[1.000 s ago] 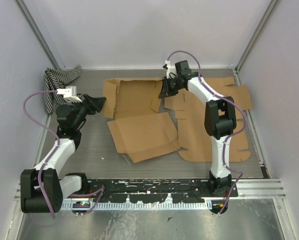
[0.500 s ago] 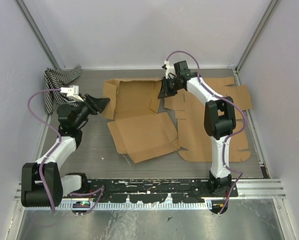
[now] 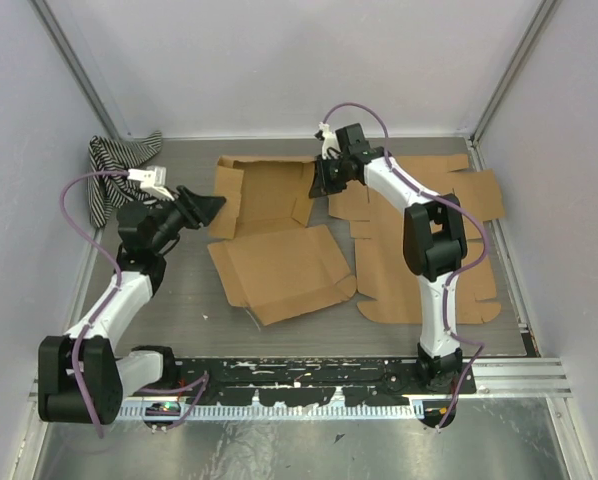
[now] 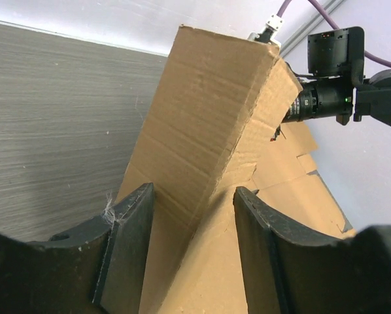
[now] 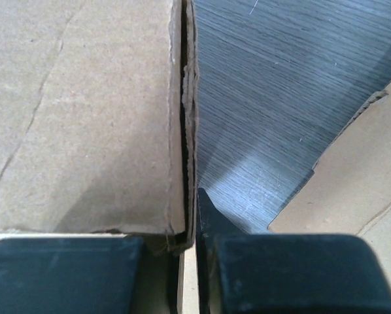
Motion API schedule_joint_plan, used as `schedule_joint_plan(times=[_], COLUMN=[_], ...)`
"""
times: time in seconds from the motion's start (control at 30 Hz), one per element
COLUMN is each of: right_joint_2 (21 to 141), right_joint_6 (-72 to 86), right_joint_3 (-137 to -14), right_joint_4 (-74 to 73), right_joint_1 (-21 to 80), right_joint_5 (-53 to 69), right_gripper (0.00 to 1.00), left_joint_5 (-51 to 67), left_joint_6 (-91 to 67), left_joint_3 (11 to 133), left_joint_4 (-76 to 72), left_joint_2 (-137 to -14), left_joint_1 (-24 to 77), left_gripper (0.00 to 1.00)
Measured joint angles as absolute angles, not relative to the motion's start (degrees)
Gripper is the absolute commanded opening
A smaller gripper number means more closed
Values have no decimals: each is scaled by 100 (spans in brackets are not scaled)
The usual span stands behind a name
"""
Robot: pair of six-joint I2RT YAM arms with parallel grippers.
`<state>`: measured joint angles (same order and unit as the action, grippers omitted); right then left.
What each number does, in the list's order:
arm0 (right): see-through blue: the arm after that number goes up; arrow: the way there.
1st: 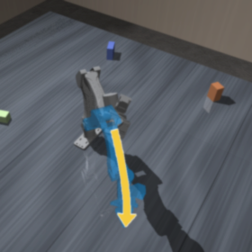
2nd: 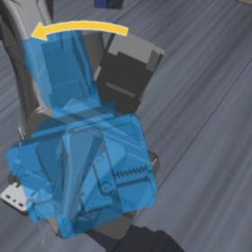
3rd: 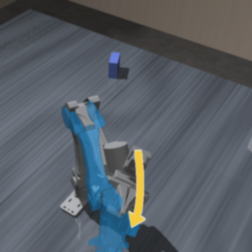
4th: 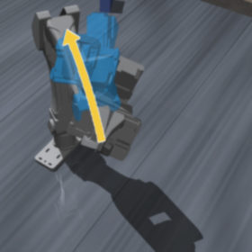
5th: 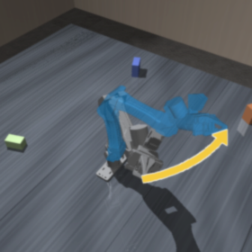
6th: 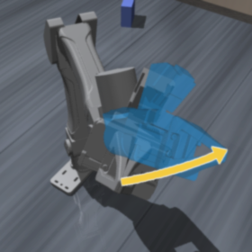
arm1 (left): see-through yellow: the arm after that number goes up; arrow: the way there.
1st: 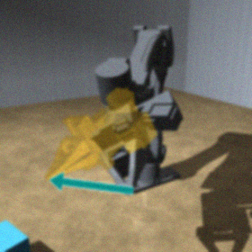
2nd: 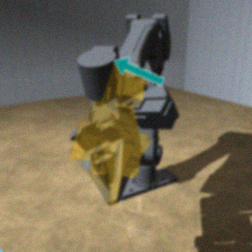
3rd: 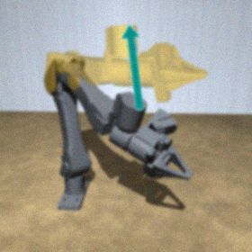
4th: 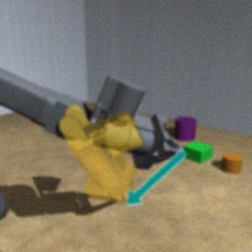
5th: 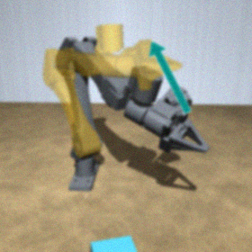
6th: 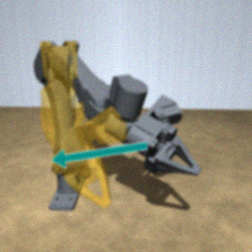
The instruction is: Fold the paper box
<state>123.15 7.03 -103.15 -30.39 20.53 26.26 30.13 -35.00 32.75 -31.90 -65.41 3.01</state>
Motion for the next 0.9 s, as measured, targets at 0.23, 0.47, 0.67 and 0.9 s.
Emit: schedule_joint_plan(times=[0.23, 0.47, 0.67, 0.9], right_joint_2=[12311, 12191, 12027, 11721], right_joint_6=[797, 819, 858, 943], right_joint_3=[-10315, -10250, -10116, -9708], right_joint_4=[-3024, -3022, -2950, -2718], right_joint_1=[2106, 2268, 2543, 2777], right_joint_5=[2445, 2067, 1584, 1238], right_gripper=[3, 3, 2, 2], left_joint_5=[2842, 2550, 1870, 720], left_joint_6=[-3240, -2954, -2574, -2231], left_joint_3=[3328, 3636, 3944, 4134], left_joint_4=[-2766, -2110, -1343, -497], left_joint_2=[-6375, -6497, -6514, -6543], left_joint_1=[401, 598, 832, 989], left_gripper=[57, 55, 55, 52])
